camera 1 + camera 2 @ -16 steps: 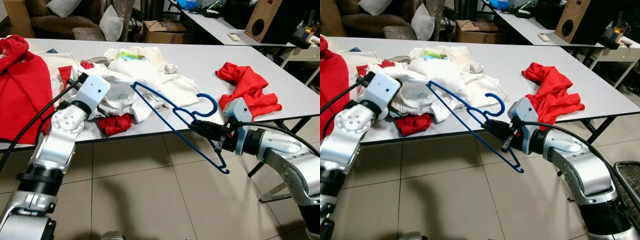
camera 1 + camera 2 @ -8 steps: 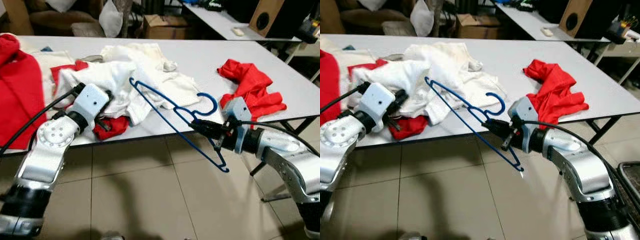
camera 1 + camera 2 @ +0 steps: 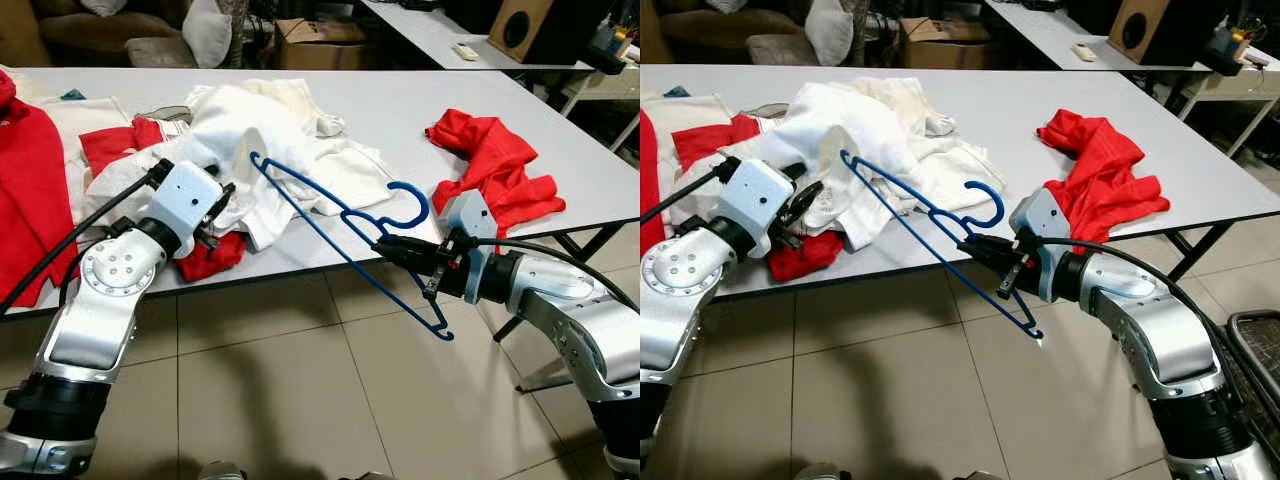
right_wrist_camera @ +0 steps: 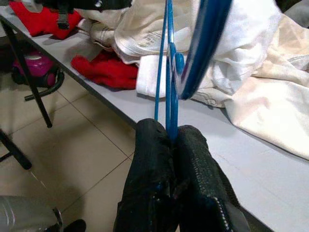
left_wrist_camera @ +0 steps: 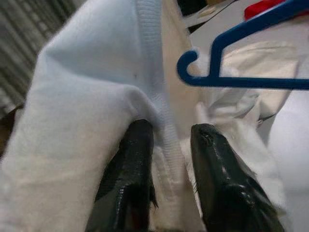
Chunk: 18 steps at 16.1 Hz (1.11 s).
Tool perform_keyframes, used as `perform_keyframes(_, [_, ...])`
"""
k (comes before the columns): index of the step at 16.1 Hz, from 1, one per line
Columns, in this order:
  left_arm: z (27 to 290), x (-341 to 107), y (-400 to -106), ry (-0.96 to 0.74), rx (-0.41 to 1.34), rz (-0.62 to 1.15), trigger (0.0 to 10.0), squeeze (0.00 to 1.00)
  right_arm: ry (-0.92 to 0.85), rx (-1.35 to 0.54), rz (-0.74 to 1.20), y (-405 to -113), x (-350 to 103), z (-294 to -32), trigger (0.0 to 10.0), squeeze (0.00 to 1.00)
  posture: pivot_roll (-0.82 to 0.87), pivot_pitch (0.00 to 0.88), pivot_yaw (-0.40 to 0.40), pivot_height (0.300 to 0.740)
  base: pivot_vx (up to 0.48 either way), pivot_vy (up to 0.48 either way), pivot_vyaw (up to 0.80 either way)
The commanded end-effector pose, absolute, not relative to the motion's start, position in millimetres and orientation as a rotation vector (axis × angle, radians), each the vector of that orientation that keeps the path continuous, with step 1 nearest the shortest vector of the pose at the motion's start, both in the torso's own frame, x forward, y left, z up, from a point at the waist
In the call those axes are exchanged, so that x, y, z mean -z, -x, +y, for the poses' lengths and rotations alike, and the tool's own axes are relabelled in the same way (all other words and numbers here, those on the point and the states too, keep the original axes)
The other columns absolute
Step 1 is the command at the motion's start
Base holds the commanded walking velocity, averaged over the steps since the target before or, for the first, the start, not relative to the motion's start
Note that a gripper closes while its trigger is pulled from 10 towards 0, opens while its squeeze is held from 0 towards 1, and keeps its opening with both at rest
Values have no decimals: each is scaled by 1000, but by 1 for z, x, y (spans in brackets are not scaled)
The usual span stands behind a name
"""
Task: Hang hanger
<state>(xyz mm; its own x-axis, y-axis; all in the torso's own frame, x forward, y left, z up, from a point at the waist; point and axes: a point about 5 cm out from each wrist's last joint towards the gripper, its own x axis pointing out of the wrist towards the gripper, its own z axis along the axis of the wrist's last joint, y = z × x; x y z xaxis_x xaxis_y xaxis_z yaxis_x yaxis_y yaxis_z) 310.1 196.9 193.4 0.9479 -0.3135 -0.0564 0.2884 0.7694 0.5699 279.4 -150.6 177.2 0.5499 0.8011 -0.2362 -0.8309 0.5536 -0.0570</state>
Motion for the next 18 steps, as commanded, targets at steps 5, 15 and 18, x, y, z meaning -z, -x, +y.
perform_keyframes(5, [190,-196,-315,-449,254,-24,10000,1000,183,-975,177,-279,-178,-149,10000,0,-28,0,-102,740,0,0,0])
perform_keyframes(15, [217,-192,-321,-560,-71,19,0,0,158,-1010,179,-276,-174,-139,10000,0,-6,0,-124,740,0,0,0])
perform_keyframes(18, [214,-186,-319,-476,-67,39,0,0,150,-1017,199,-274,-168,-137,10000,0,-1,0,-125,740,0,0,0])
